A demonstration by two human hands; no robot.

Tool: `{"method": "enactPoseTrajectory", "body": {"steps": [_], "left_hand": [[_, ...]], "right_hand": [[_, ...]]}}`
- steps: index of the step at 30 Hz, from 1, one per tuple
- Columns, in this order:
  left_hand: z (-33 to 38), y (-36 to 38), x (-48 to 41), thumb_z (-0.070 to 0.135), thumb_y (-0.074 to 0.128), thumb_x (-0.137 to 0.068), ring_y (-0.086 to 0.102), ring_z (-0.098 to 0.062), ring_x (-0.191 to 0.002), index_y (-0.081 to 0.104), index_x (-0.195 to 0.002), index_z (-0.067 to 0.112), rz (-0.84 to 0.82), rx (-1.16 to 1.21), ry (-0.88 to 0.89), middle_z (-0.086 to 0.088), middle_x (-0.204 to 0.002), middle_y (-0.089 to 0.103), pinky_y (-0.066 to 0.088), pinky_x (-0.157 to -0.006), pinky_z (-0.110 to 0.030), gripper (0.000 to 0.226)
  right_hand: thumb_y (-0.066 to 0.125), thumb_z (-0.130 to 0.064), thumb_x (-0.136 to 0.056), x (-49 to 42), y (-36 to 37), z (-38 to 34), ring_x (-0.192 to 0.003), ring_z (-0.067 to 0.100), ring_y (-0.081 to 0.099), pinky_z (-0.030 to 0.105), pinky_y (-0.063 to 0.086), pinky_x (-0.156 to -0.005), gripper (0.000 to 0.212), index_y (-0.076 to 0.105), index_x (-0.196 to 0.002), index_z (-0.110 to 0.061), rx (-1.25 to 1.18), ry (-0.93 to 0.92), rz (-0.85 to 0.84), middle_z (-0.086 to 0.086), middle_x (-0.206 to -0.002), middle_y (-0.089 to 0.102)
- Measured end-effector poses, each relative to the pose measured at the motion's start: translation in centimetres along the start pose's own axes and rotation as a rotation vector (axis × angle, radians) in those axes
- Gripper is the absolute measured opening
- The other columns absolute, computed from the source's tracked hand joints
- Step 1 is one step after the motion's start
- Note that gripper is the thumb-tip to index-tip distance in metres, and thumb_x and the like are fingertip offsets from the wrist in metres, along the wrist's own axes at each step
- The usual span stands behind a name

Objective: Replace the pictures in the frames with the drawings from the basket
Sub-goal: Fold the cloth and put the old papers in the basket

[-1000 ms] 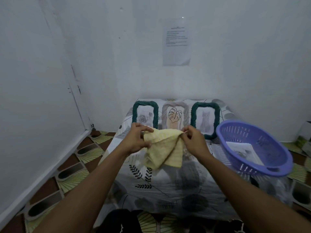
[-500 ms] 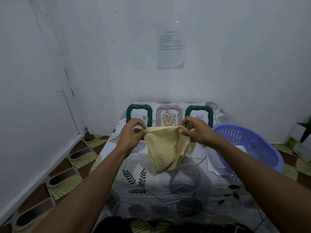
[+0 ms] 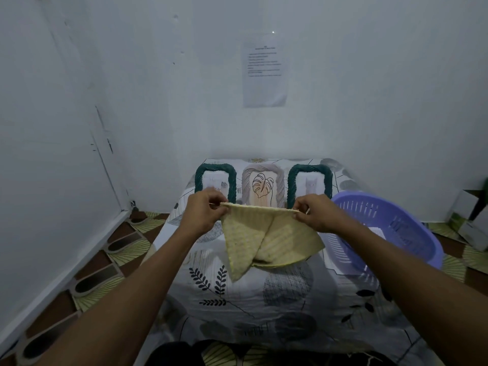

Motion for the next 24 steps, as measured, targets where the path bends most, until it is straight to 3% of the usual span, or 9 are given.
{"method": "enactPoseTrajectory", "body": {"steps": [2,5,8,11,14,17,21,24], "left_hand": [[0.0,0.3,0.1,0.003,0.075,-0.077,0.064,-0.015,-0.072,0.073,-0.084,0.007,-0.032,-0.047,0.0,-0.003,-0.079,0.069,0.054,-0.069,-0.022,0.008],[-0.1,-0.1,0.0,0.007,0.071,-0.081,0.056,-0.006,-0.066,0.069,-0.08,0.009,-0.002,-0.036,0.004,0.002,-0.073,0.064,0.044,-0.059,-0.013,0.004],[-1.0,-1.0,-0.3,0.005,0.067,-0.085,0.057,-0.01,-0.068,0.064,-0.081,0.006,0.018,0.119,-0.07,-0.007,-0.078,0.066,0.045,-0.053,-0.012,0.005],[-1.5,-1.8,-1.0,0.007,0.067,-0.086,0.057,-0.007,-0.067,0.066,-0.084,0.011,-0.013,0.122,-0.068,-0.004,-0.078,0.066,0.046,-0.055,-0.011,0.004],[-1.6,-3.4,-2.1,0.01,0.066,-0.087,0.058,-0.009,-0.07,0.069,-0.083,0.014,0.011,0.06,-0.021,-0.002,-0.079,0.068,0.046,-0.065,-0.018,0.006],[-2.0,-4.5,-3.0,0.015,0.064,-0.09,0.053,0.001,-0.058,0.068,-0.08,0.017,0.028,0.144,-0.064,0.006,-0.07,0.065,0.042,-0.054,-0.013,0.011],[-2.2,-5.1,-3.8,0.017,0.063,-0.091,0.053,-0.011,-0.068,0.067,-0.084,0.011,0.032,0.169,-0.092,-0.005,-0.077,0.063,0.044,-0.063,-0.026,0.01],[-1.9,-5.3,-4.1,0.015,0.063,-0.091,0.053,-0.018,-0.073,0.067,-0.086,0.008,0.058,0.244,-0.112,-0.012,-0.082,0.062,0.044,-0.063,-0.03,0.009]], "right_hand": [[0.064,-0.024,-0.09,0.2,0.4,0.1,-0.083,0.019,0.06,0.028,0.046,-0.067,0.01,0.067,-0.094,-0.015,0.006,0.003,0.005,-0.001,-0.088,0.064],[0.064,-0.024,-0.088,0.7,1.6,0.3,-0.082,0.015,0.059,0.029,0.048,-0.07,0.007,0.065,-0.092,-0.019,0.054,0.0,-0.058,-0.003,-0.09,0.063],[0.062,-0.018,-0.088,1.3,2.3,1.7,-0.082,0.018,0.059,0.035,0.052,-0.073,0.006,0.067,-0.09,-0.016,0.115,0.044,-0.097,0.002,-0.092,0.067],[0.065,-0.019,-0.088,1.1,0.8,2.9,-0.077,0.013,0.06,0.025,0.048,-0.066,0.002,0.067,-0.087,-0.019,-0.008,0.118,0.01,-0.001,-0.084,0.066],[0.069,-0.017,-0.086,0.3,-1.6,2.9,-0.068,0.003,0.059,0.015,0.042,-0.058,0.013,0.065,-0.077,-0.026,-0.088,0.115,0.027,-0.009,-0.074,0.064],[0.069,-0.016,-0.087,-0.1,-4.4,2.1,-0.061,0.002,0.061,0.012,0.045,-0.056,0.016,0.065,-0.075,-0.027,-0.211,0.063,0.08,-0.01,-0.069,0.067],[0.061,-0.017,-0.092,-0.6,-5.4,1.1,-0.06,0.016,0.059,0.03,0.047,-0.062,0.007,0.062,-0.086,-0.02,-0.32,0.026,0.046,0.003,-0.067,0.066],[0.054,-0.011,-0.094,-0.7,-6.9,0.8,-0.06,0.017,0.052,0.031,0.045,-0.058,0.011,0.059,-0.089,-0.019,-0.535,-0.001,0.075,0.006,-0.063,0.055]]}}
Point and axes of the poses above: each hand's wrist, its own x-axis away from the middle knuckle, its own y-axis out of the palm, z = x × y, the point moved 7 cm from there along -x, towards the middle knuckle
